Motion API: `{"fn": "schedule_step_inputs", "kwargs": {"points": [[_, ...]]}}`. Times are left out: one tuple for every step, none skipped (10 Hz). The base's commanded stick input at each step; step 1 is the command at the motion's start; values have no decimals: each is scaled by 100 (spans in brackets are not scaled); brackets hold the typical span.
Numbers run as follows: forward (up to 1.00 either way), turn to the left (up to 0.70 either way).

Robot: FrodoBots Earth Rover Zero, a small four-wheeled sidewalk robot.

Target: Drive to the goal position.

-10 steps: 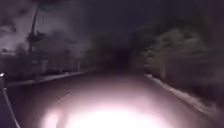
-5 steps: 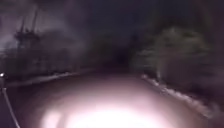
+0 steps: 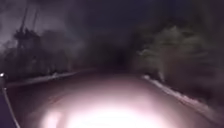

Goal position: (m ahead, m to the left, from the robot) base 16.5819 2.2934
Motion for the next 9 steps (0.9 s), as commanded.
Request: {"fn": "schedule_step_inputs", "kwargs": {"points": [[50, 0], [50, 0], [50, 0], [50, 0], [50, 0], [50, 0], [50, 0], [50, 2], [50, 5]]}}
